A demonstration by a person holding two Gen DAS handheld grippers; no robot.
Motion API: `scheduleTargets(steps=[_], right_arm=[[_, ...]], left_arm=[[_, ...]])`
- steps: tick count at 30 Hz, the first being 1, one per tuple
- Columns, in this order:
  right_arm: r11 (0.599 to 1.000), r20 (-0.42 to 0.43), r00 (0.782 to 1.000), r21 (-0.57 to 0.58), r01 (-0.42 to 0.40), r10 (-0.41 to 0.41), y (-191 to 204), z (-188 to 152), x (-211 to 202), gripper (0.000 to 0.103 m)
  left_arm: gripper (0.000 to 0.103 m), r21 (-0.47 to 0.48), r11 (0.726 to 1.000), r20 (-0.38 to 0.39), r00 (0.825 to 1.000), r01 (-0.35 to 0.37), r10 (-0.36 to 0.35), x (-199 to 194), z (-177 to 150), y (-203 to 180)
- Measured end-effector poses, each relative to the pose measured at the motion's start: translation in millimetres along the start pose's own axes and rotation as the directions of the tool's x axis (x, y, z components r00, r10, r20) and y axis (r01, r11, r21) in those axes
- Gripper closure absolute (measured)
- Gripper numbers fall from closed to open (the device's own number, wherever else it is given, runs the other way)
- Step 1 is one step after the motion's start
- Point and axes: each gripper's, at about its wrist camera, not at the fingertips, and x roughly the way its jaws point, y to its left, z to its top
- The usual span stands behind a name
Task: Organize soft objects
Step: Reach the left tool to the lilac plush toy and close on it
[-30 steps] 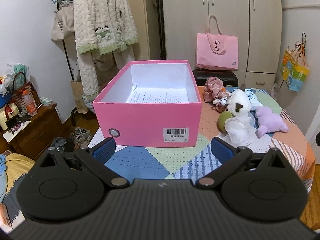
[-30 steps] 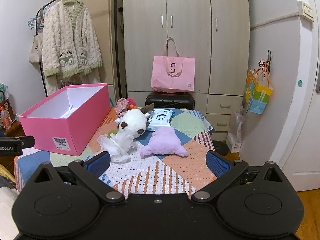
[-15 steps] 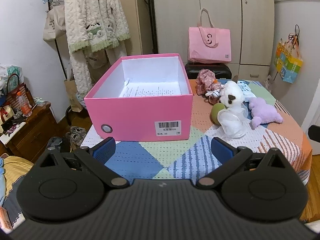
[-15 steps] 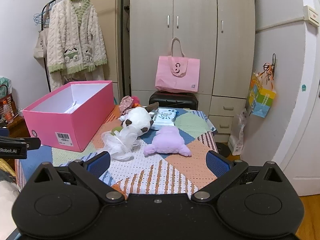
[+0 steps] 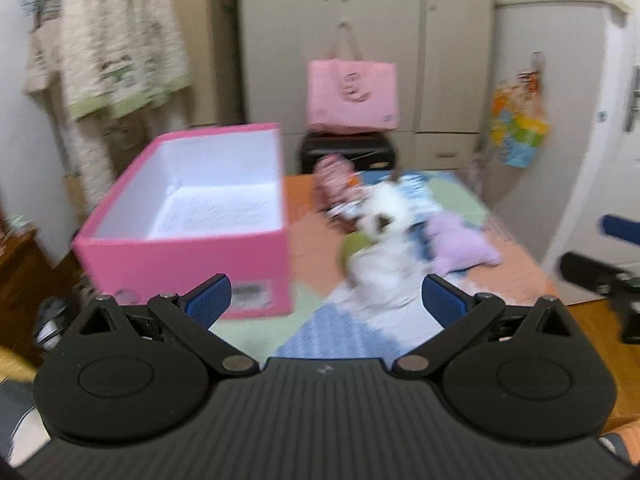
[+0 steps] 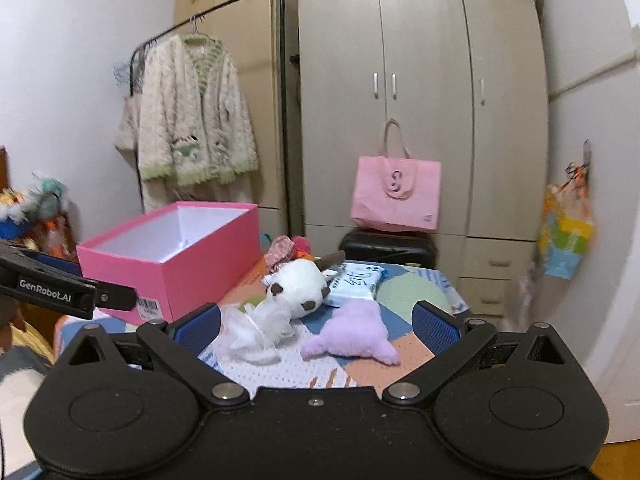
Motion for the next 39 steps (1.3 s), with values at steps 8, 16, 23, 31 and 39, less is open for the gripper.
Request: scheduleTargets(steps=[8, 16, 23, 31, 39], right_arm=[[0.996, -0.024, 0.998, -0.055, -0.067, 0.066, -34.4, -8.3, 44.7, 0.000], [0.988, -0.125, 0.983, -0.063, -0.143, 0.135, -49.5, -27.6, 103.3, 0.005], [0.978, -0.169, 0.971, -0.100, -0.185, 0.167, -55.7, -43.9, 138.3, 0.007], [0.974, -0.212, 0.962, -0.103, -0.200, 0.175, -69.6, -43.8, 161.7, 0.007], [0.978, -0.232, 0.955, -0.049, -0.202, 0.186, -74.7, -52.2, 172.3, 0.022]], left_arm=[[0.002, 0.117, 0.990, 0.067, 0.994, 0.078, -0.086, 41.6, 20.2, -48.3], [0.008, 0.141, 0.944, -0.037, 0.954, 0.299, -0.297, 106.8, 31.5, -79.8], [0.021, 0.106, 0.914, -0.145, 0.916, 0.391, -0.375, 160.5, 30.7, -93.5], [0.032, 0.089, 0.915, -0.252, 0.898, 0.394, -0.362, 201.9, 26.0, -108.0], [0.032, 0.050, 0.923, -0.262, 0.897, 0.381, -0.356, 210.2, 23.5, -104.3]])
